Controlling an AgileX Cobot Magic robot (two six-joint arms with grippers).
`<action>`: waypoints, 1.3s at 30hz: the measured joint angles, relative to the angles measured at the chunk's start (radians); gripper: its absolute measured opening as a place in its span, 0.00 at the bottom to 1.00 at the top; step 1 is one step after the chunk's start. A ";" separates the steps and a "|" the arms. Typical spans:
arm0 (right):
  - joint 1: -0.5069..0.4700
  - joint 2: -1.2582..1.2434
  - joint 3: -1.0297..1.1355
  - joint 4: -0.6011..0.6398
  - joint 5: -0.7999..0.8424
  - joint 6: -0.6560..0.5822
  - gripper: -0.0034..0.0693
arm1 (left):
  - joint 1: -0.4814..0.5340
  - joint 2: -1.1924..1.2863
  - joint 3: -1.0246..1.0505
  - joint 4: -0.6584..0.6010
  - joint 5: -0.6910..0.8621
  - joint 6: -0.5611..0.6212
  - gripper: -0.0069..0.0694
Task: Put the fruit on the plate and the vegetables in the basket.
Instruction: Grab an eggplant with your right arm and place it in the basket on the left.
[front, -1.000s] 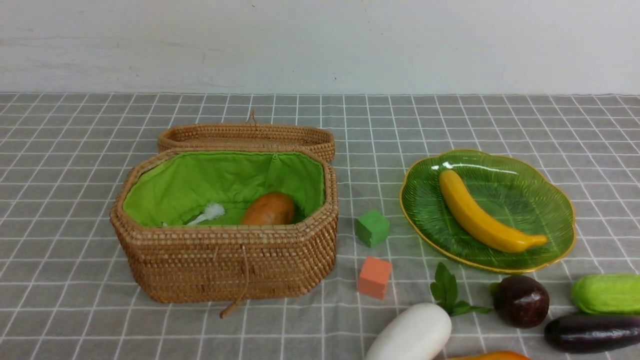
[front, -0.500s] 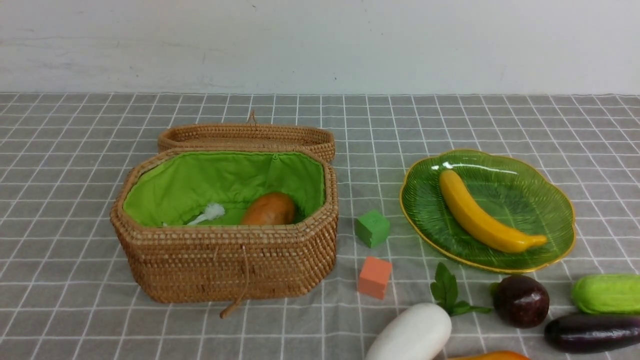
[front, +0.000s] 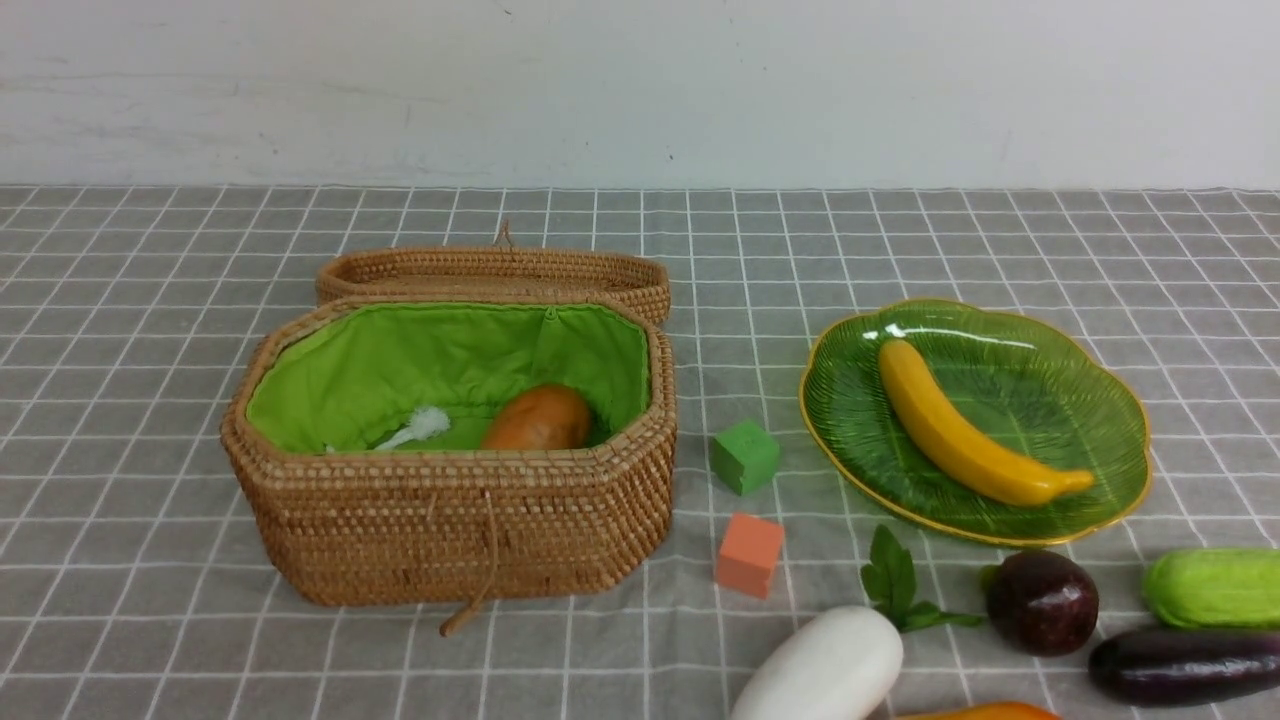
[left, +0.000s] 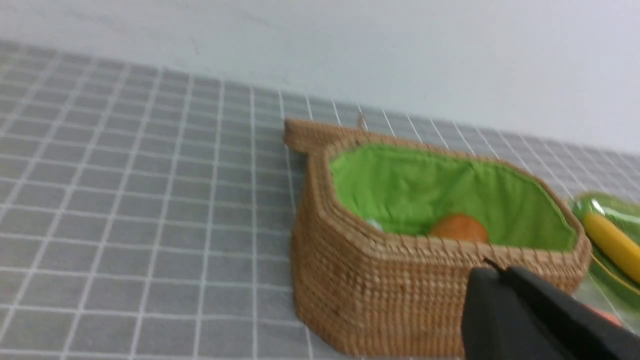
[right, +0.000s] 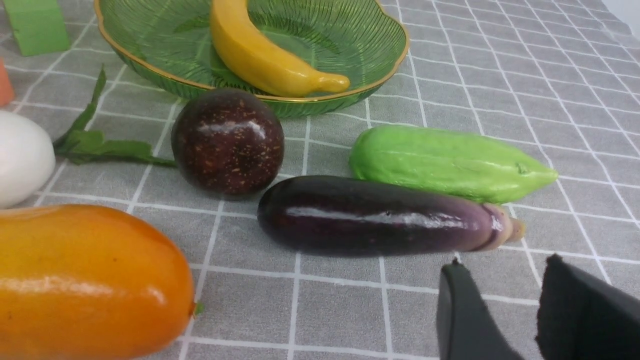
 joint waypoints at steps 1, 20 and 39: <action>0.000 0.000 0.000 0.000 0.000 0.000 0.38 | 0.071 -0.047 0.055 -0.010 -0.057 0.027 0.09; 0.000 0.000 0.000 0.000 -0.001 -0.001 0.38 | 0.249 -0.088 0.408 -0.228 -0.126 0.332 0.11; 0.000 0.000 0.000 0.000 -0.001 -0.001 0.38 | 0.300 -0.088 0.408 -0.235 -0.126 0.332 0.14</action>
